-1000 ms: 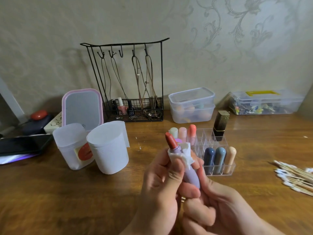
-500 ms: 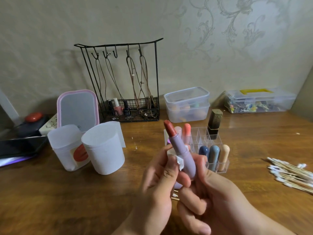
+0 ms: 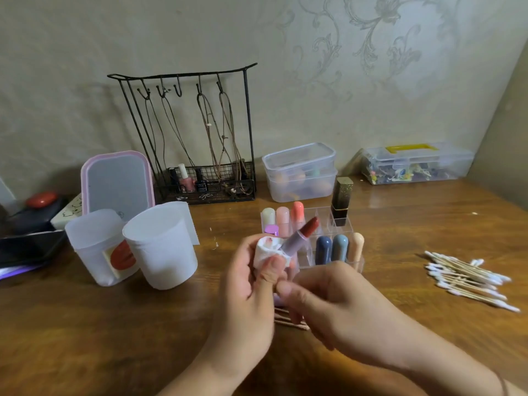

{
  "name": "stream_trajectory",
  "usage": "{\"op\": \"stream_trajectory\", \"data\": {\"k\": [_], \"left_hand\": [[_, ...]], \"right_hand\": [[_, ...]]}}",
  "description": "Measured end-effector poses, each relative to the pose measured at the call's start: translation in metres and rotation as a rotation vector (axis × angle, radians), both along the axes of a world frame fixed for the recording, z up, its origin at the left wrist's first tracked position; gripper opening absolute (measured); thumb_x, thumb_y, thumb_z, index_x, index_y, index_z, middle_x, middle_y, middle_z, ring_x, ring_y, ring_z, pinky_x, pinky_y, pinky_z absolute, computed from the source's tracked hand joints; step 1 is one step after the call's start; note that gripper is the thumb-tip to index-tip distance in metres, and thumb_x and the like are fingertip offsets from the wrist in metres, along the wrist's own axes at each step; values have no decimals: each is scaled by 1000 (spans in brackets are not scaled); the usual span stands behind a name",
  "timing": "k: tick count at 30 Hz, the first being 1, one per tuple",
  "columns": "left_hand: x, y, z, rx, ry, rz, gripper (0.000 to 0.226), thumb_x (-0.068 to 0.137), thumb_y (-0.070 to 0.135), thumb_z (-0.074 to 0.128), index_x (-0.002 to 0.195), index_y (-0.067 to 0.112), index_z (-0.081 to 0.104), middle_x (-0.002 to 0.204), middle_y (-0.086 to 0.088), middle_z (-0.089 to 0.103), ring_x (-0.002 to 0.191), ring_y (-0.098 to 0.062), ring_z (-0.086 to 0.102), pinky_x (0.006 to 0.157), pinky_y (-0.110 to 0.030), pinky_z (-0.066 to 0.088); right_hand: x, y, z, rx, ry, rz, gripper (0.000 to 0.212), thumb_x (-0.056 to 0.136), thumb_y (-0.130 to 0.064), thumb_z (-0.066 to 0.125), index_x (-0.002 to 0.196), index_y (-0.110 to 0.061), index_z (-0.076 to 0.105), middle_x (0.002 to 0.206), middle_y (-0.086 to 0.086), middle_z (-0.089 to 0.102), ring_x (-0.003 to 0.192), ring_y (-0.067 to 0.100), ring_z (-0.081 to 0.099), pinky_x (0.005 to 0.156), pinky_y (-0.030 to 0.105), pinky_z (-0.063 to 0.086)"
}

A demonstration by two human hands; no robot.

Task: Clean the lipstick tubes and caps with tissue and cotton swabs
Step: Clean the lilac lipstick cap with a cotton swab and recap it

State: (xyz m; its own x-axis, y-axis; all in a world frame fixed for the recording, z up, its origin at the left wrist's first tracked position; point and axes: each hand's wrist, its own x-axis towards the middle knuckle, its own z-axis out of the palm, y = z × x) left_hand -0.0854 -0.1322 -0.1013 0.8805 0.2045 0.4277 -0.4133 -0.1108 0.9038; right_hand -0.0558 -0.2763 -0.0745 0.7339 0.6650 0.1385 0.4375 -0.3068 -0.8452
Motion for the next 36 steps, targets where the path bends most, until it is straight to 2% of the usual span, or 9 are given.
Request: {"op": "stream_trajectory", "data": {"k": [3,6,9,11,14,21,24,28,36], "left_hand": [[-1,1,1,-15,37,-52,16,89,29,51,101,27,62,66,-1,55,60,-12,51,55,-19,48],[-2,-3,-4,25,80,-90,15,89,34,56,102,29,60,71,-9,56,63,-15,52,59,-22,49],[-5,-10,-9,64,133,-166,16,85,42,58,99,34,60,73,-10,56,66,-16,51,63,-23,48],[-6,-14,-13,110,153,-185,21,81,49,59,96,34,59,72,-6,57,67,-15,53,66,-25,49],[-7,-17,-19,168,163,-205,35,74,57,59,98,32,57,74,-6,59,71,-18,56,72,-32,52],[-5,-22,-27,197,176,-163,18,85,45,58,101,39,55,75,-13,59,68,-21,58,71,-28,53],[-5,-22,-30,229,180,-168,30,82,52,58,109,39,56,75,-12,59,71,-23,59,73,-30,53],[-5,-25,-31,242,198,-197,47,69,62,59,110,39,57,74,-10,60,70,-21,60,69,-30,53],[-3,-25,-24,98,282,-219,31,72,56,65,96,38,63,79,-12,66,67,-22,60,64,-33,53]], "right_hand": [[0,-30,32,-435,-280,211,21,93,-44,59,90,-26,70,68,-4,59,61,6,49,55,18,37],[3,-73,60,-606,-140,218,12,90,-41,65,97,-33,71,71,-2,61,59,5,50,55,18,39],[31,-128,48,-542,-185,-192,5,87,-36,69,85,-36,73,59,-14,61,51,2,52,49,14,38],[56,-161,22,-482,-343,-639,6,86,-35,70,80,-35,73,58,-15,62,58,5,56,56,22,45],[75,-182,-12,-454,-354,-1085,5,86,-36,67,81,-36,69,81,-9,66,77,21,59,68,30,48],[81,-165,-36,-662,-360,-940,17,86,-48,65,93,-35,72,88,-9,66,87,20,60,71,30,51],[81,-160,-40,-684,-404,-1011,17,90,-43,61,97,-32,72,91,-4,68,95,24,59,78,33,51],[80,-159,-43,-678,-407,-1013,12,91,-34,59,93,-32,71,90,-3,68,100,25,54,80,35,45],[74,-154,-37,-503,-411,-995,8,92,-34,59,85,-39,60,88,-14,64,102,24,48,85,41,43]]}}
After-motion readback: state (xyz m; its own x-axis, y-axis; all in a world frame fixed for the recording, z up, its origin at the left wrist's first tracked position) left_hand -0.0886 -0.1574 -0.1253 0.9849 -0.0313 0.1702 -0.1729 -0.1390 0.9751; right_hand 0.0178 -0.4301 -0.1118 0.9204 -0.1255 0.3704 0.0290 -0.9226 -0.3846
